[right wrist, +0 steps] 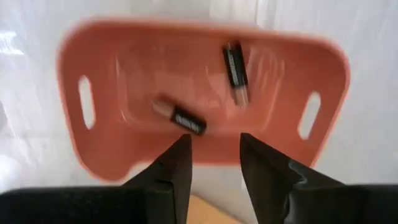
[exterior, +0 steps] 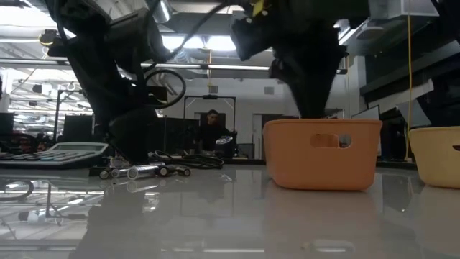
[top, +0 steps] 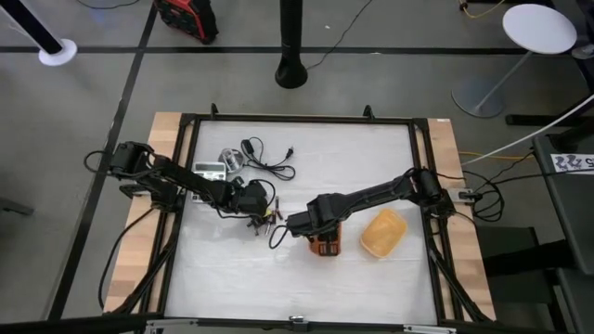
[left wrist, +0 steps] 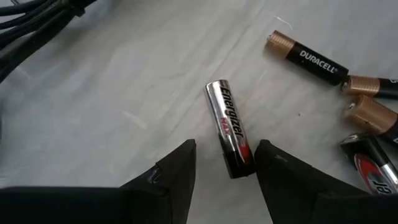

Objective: Sort batteries
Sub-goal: Put the silver battery into the yellow bin

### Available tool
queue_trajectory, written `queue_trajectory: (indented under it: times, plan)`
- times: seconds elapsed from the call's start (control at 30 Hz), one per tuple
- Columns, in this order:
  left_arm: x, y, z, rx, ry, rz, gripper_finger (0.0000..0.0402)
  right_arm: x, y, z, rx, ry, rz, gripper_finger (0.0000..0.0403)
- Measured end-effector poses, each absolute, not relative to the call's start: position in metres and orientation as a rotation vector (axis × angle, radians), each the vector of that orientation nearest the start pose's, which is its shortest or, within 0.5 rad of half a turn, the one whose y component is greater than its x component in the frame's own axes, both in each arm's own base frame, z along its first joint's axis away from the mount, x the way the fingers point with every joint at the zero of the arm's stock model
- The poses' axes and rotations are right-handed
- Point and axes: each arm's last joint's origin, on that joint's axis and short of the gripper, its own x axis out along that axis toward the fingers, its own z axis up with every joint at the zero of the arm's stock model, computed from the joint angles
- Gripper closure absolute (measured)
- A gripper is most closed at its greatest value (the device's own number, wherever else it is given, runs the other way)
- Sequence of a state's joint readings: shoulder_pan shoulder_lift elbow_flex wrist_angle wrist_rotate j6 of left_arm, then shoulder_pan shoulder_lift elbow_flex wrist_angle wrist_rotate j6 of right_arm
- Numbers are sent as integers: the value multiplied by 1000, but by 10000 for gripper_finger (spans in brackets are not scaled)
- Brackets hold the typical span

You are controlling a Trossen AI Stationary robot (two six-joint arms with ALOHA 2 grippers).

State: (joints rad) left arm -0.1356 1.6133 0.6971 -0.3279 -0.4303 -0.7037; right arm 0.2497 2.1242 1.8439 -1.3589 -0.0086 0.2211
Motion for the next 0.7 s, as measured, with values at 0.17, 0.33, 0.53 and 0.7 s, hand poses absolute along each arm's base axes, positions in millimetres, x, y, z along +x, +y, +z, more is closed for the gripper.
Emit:
queue_trajectory:
  times: [0.17, 0.33, 0.53, 0.7]
  plan:
    - [258, -23, 120, -272, 1031, 650, 281, 381, 97, 226, -73, 1729, -27, 281]
    - [258, -23, 120, -277, 1034, 644, 346, 370, 93, 247, -151, 1689, -108, 281]
    - [260, -24, 121, -286, 1014, 637, 364, 351, 84, 289, -180, 1546, -229, 281]
    - [260, -24, 133, -315, 982, 611, 361, 325, 74, 328, -196, 1413, -371, 281]
